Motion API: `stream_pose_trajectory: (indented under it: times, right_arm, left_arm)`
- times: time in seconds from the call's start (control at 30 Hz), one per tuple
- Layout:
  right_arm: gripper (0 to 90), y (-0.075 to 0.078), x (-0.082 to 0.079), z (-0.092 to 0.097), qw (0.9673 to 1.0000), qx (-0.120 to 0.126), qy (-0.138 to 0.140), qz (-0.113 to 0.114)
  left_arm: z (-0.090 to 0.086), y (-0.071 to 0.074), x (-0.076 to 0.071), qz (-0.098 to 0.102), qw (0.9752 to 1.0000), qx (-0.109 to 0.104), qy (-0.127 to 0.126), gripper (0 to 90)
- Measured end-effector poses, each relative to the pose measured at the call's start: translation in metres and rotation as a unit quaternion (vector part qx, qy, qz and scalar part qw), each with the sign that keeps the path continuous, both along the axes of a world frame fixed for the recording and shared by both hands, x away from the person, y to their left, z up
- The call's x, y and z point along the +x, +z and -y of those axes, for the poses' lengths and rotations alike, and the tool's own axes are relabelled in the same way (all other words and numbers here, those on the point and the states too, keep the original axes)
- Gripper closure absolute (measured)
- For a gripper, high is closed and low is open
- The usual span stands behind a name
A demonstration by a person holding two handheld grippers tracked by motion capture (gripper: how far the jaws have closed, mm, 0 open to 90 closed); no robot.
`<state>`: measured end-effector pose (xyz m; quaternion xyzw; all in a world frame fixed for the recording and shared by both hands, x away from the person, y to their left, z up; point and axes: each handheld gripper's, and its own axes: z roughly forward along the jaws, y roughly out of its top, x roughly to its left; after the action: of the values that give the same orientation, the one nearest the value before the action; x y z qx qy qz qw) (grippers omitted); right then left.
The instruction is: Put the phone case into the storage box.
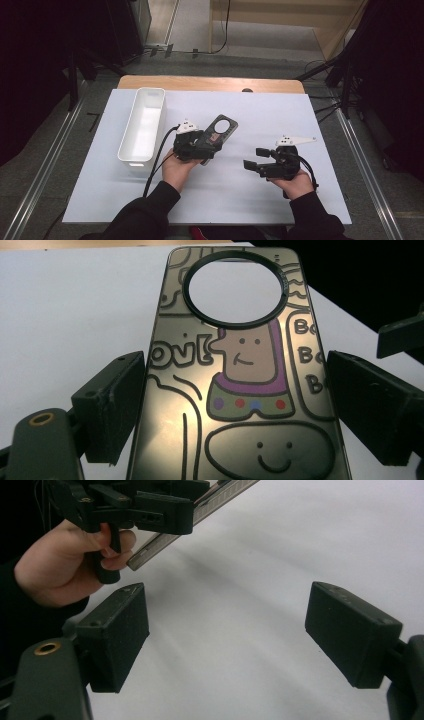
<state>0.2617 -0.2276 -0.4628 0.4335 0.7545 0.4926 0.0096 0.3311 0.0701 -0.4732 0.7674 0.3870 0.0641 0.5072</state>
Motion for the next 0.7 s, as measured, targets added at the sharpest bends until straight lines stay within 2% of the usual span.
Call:
stream_pose_trajectory:
  times: [0.23,0.3,0.47,0.57,0.7]
  right_arm:
    - [16.6,0.003,0.004,-0.003,0.9998,0.003,-0.017,-0.014]
    - [16.6,0.007,0.005,-0.004,0.9993,-0.004,-0.035,-0.016]
    - [16.6,0.013,0.008,-0.005,0.9982,-0.003,-0.056,-0.019]
    - [16.6,0.016,0.011,-0.008,0.9979,0.005,-0.062,-0.019]
    - [16.6,0.019,0.017,-0.014,0.9973,0.007,-0.068,-0.026]
  left_arm:
    - [0.005,-0.002,-0.003,0.001,0.9999,-0.015,0.009,11.2]
    - [0.006,-0.002,-0.004,-0.003,0.9997,-0.021,0.010,11.2]
    - [0.006,-0.004,-0.005,-0.015,0.9991,-0.034,0.022,11.2]
    - [0.006,-0.006,-0.004,-0.022,0.9975,-0.057,0.034,11.2]
    - [0.007,-0.007,-0.004,-0.021,0.9972,-0.059,0.041,11.2]
